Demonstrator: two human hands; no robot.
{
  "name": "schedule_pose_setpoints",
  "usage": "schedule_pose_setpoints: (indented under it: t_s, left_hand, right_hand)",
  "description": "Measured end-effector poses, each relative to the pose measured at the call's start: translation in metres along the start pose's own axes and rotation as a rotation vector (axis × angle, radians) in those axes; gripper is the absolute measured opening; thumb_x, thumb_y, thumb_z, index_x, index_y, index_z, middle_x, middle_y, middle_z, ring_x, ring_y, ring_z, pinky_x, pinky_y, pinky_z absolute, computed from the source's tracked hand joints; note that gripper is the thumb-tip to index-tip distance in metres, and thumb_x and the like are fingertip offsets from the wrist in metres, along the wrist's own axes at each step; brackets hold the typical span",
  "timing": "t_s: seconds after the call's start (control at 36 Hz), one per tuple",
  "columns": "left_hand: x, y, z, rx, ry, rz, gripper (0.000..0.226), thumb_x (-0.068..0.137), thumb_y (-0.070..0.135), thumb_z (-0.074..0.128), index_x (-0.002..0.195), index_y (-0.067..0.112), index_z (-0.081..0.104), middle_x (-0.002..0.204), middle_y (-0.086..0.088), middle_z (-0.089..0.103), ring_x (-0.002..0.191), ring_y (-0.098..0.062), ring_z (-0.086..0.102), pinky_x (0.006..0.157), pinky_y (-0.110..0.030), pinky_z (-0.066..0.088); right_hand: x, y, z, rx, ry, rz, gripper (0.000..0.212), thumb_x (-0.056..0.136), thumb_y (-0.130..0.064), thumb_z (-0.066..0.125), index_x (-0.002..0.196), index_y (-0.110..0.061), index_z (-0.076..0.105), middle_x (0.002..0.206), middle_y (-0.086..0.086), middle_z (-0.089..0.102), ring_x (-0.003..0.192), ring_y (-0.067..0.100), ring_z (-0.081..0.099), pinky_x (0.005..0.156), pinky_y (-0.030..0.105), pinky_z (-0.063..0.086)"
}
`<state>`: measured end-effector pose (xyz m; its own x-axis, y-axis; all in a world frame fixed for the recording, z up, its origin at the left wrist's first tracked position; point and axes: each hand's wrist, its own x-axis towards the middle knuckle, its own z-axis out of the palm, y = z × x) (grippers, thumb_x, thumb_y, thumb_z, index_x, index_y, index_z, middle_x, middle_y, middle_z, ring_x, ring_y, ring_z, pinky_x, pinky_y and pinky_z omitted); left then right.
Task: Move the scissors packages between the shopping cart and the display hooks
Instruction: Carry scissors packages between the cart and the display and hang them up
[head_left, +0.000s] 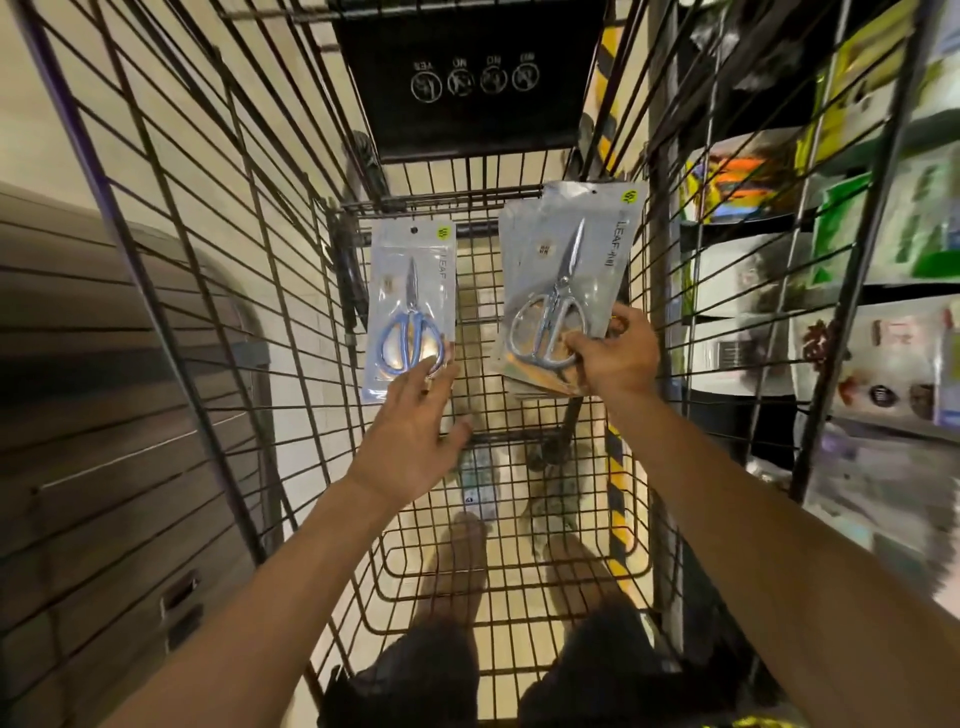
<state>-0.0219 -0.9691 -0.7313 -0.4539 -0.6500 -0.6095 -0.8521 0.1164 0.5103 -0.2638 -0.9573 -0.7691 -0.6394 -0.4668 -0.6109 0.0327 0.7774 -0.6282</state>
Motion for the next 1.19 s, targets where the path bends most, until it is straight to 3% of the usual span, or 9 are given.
schedule_pose_setpoints:
  t_s: [0.17,0.25,0.39,0.5,0.61,0.72,0.89,1.03,1.19]
  left_hand:
    - [-0.002,-0.003,-0.002,-0.066,-0.002,0.017,0.067,0.101,0.038,0.056,0.16,0.025,0.027,0.165,-0.004,0.022,0.154,-0.02,0.016,0.122,-0.039,0.026]
    - [-0.003,-0.004,-0.008,-0.134,0.0,0.038,0.067,0.101,0.04,0.055,0.16,0.028,0.025,0.163,0.001,0.027,0.152,-0.015,0.021,0.123,-0.037,0.029]
    - [-0.005,0.015,-0.023,-0.494,0.006,-0.021,0.072,0.097,0.032,0.065,0.159,0.029,0.027,0.153,0.012,0.042,0.133,0.001,0.044,0.1,0.002,0.031]
    - [-0.006,0.03,-0.028,-0.894,0.036,-0.114,0.089,0.086,0.02,0.076,0.157,0.038,0.025,0.138,0.014,0.056,0.114,0.005,0.063,0.09,-0.015,0.052]
    - [-0.011,0.033,-0.025,-0.992,0.084,-0.149,0.094,0.08,0.019,0.081,0.149,0.051,0.027,0.117,0.02,0.071,0.114,-0.003,0.067,0.098,-0.032,0.055]
    - [-0.015,0.034,-0.022,-1.042,0.182,-0.18,0.093,0.085,-0.001,0.077,0.151,0.041,0.027,0.13,0.001,0.069,0.118,-0.017,0.068,0.104,-0.046,0.053]
    - [-0.02,0.031,-0.022,-1.098,0.25,-0.216,0.101,0.086,-0.01,0.072,0.159,0.038,0.022,0.135,0.001,0.066,0.122,-0.021,0.066,0.103,-0.054,0.053]
    - [-0.024,0.031,-0.028,-1.029,0.315,-0.215,0.096,0.091,-0.01,0.066,0.158,0.041,0.02,0.137,0.004,0.064,0.12,-0.013,0.067,0.103,-0.053,0.053]
    - [-0.023,0.024,-0.036,-1.025,0.418,-0.196,0.092,0.091,-0.016,0.061,0.159,0.03,0.02,0.139,0.015,0.058,0.124,0.001,0.06,0.102,-0.025,0.051]
  right_hand:
    - [-0.017,0.003,-0.004,0.013,-0.061,-0.074,0.047,0.091,-0.01,0.068,0.129,-0.026,0.045,0.122,0.0,0.063,0.104,0.022,0.068,0.078,0.052,0.063]
    - [-0.03,0.0,-0.01,0.066,-0.078,-0.074,0.045,0.095,-0.01,0.063,0.13,-0.033,0.045,0.127,0.003,0.063,0.107,0.026,0.069,0.075,0.051,0.064]
    - [-0.06,-0.007,-0.03,0.174,-0.176,-0.031,0.048,0.097,-0.003,0.059,0.137,-0.027,0.046,0.103,-0.012,0.066,0.079,0.002,0.073,0.059,0.026,0.06]
    - [-0.082,-0.001,-0.039,0.149,-0.37,0.033,0.057,0.094,-0.017,0.068,0.145,-0.032,0.046,0.121,-0.01,0.069,0.099,0.006,0.072,0.078,0.037,0.064]
    - [-0.098,0.002,-0.037,0.212,-0.551,0.116,0.039,0.095,-0.011,0.063,0.127,-0.033,0.055,0.101,-0.015,0.072,0.082,-0.005,0.072,0.061,0.017,0.057]
    - [-0.103,0.004,-0.028,0.231,-0.64,0.133,0.038,0.096,-0.007,0.062,0.112,-0.041,0.055,0.114,-0.008,0.07,0.086,-0.003,0.073,0.063,0.016,0.056]
    - [-0.102,-0.001,-0.022,0.18,-0.648,0.099,0.047,0.098,-0.008,0.062,0.136,-0.034,0.05,0.116,-0.006,0.071,0.09,-0.001,0.073,0.066,0.017,0.057]
    - [-0.084,-0.006,-0.02,-0.001,-0.54,0.003,0.055,0.093,-0.025,0.07,0.143,-0.028,0.047,0.134,-0.006,0.062,0.109,0.006,0.065,0.091,0.027,0.053]
    - [-0.038,-0.003,-0.007,-0.174,-0.168,-0.199,0.069,0.09,-0.026,0.072,0.15,-0.03,0.036,0.143,0.002,0.049,0.128,0.019,0.051,0.099,0.037,0.054]
